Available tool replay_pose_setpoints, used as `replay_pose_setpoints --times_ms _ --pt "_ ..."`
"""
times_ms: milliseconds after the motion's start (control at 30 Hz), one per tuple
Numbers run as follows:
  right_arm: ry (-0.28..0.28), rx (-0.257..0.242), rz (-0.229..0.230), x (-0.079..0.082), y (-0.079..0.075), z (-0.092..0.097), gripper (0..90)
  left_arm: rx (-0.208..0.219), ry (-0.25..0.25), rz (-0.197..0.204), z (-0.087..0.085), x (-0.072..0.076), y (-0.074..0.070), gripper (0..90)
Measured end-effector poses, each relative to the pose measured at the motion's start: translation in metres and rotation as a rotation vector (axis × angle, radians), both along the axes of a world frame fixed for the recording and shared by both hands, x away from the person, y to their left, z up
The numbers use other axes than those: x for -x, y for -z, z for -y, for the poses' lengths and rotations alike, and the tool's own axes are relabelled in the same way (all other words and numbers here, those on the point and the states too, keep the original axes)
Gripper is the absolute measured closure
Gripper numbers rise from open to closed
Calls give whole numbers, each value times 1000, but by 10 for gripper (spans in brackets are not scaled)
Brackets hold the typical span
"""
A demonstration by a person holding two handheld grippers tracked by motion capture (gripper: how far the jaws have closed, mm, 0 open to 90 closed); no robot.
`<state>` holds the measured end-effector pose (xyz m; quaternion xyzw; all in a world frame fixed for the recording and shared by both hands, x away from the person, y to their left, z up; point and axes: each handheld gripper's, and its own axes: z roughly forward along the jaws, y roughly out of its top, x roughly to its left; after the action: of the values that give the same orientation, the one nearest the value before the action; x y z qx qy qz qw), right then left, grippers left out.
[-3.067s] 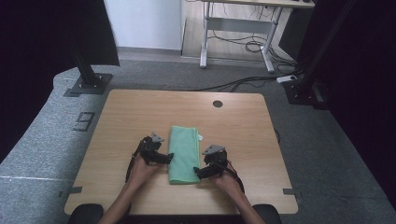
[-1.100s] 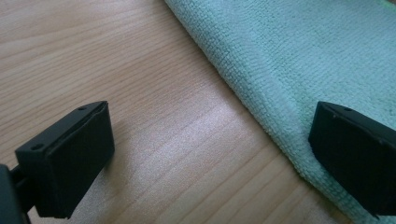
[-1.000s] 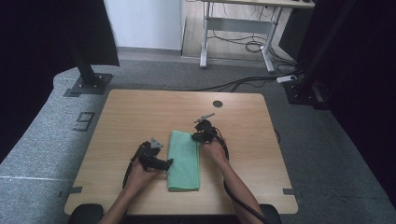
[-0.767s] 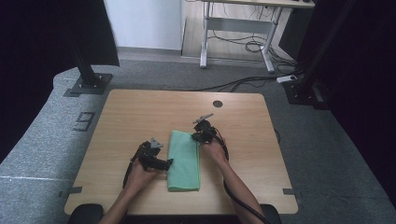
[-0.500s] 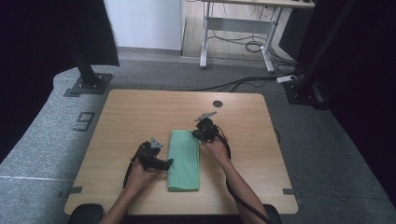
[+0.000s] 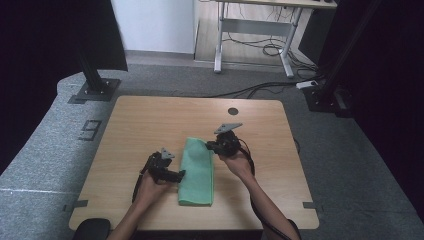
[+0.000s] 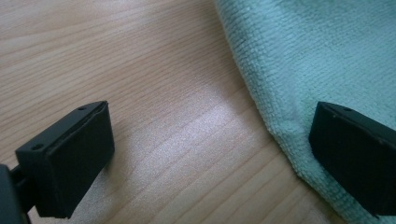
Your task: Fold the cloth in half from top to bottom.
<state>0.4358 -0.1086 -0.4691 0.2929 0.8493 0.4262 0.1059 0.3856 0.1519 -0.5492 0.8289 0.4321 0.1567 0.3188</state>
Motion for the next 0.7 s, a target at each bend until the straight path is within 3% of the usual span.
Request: replay_pose_setpoints --times_ms 367,700 --pt "-89 -11 20 44 -6 7 847 1 -6 0 0 1 0 3" --pt "-140 -5 -9 75 6 12 846 0 -8 0 0 1 0 3"
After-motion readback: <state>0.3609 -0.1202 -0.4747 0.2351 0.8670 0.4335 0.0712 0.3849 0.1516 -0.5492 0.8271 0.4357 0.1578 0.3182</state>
